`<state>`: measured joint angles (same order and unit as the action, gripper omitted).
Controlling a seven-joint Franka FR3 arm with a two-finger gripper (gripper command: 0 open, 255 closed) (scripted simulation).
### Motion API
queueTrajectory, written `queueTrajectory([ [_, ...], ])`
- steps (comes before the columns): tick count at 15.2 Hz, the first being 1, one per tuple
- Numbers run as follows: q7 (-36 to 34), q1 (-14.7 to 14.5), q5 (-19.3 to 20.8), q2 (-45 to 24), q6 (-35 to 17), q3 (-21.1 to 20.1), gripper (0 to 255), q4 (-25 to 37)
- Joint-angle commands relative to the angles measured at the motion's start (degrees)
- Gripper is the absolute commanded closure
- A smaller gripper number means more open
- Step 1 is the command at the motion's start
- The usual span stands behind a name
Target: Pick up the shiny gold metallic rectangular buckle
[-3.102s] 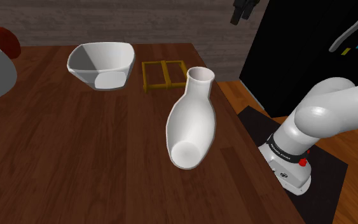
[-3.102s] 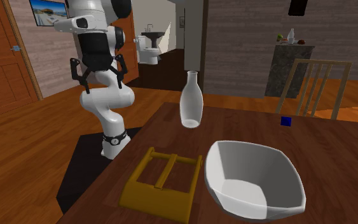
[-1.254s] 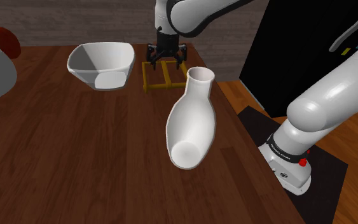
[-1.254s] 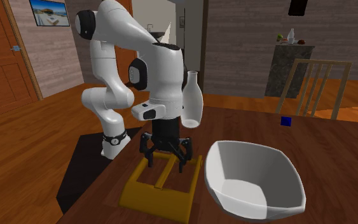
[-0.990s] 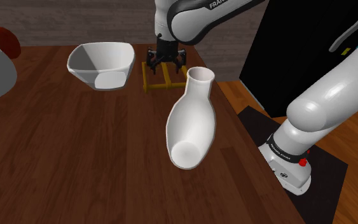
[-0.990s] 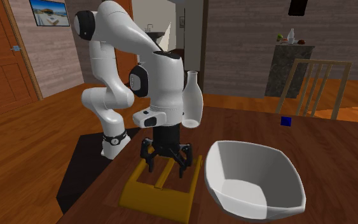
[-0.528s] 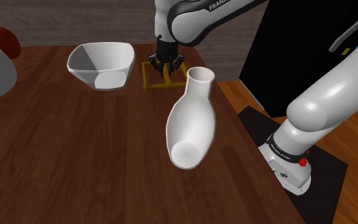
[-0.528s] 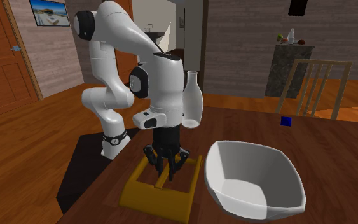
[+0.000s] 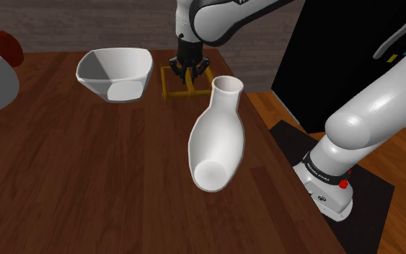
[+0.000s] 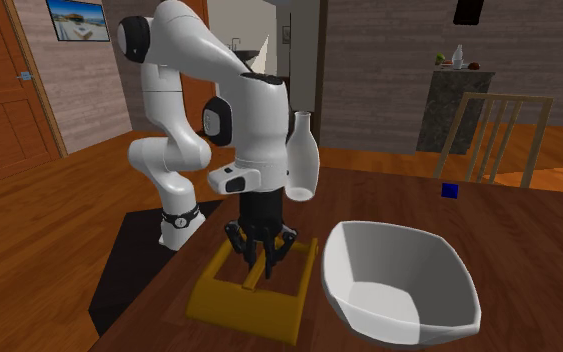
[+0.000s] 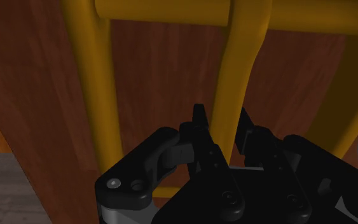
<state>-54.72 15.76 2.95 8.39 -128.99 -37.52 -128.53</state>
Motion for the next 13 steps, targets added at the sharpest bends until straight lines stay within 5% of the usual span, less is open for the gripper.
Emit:
queueTrajectory([
  [1,0.5,-0.1,-0.5,0.6,1.6,0.2,255,1.1],
  [13,2.7,-0.3,-2.6,3.5,9.3,1.3,255,6.6],
])
